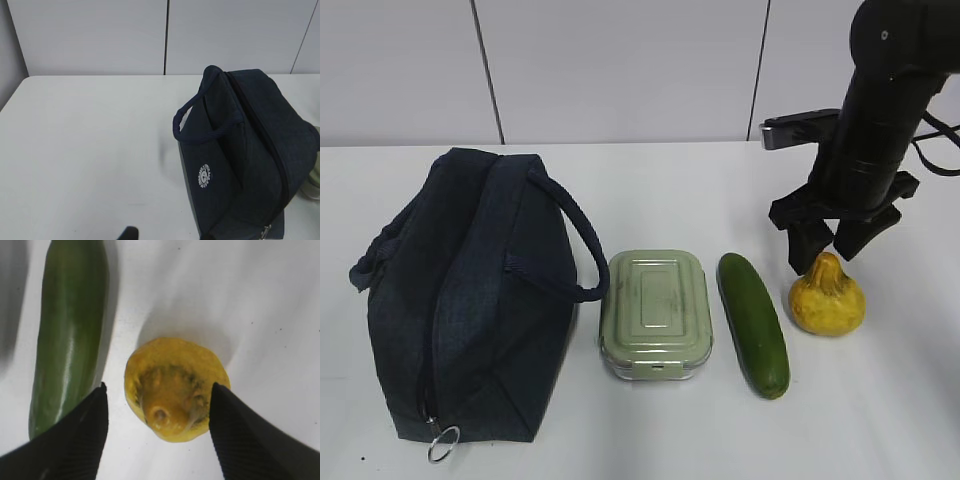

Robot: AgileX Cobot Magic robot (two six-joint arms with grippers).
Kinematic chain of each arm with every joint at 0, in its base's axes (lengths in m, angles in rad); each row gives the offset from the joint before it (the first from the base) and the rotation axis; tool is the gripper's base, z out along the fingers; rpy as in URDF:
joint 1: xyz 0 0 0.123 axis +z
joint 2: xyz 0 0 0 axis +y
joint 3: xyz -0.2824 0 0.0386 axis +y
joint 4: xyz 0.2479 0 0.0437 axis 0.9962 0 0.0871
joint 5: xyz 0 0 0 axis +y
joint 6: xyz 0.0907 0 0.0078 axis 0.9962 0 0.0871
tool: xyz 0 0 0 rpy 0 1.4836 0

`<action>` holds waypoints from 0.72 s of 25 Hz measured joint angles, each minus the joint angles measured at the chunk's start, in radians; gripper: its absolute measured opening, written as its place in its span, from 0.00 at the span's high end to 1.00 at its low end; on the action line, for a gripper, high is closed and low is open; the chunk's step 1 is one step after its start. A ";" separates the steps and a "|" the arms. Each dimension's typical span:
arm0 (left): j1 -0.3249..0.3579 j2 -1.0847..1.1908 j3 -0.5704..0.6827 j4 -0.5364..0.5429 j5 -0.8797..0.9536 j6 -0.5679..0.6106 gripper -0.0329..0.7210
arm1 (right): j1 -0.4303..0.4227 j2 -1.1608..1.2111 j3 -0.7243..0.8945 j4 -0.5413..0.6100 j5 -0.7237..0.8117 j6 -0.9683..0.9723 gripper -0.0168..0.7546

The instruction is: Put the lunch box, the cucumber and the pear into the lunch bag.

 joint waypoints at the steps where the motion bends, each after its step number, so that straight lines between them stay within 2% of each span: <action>1: 0.000 0.000 0.000 0.000 0.000 0.000 0.64 | 0.000 0.002 0.000 0.000 -0.004 0.004 0.34; 11: 0.000 0.000 0.000 0.000 0.000 0.000 0.64 | 0.000 0.068 0.000 -0.004 -0.006 0.026 0.34; 18: 0.000 0.000 0.000 0.000 0.000 0.000 0.64 | 0.000 0.070 -0.001 -0.018 0.012 0.032 0.41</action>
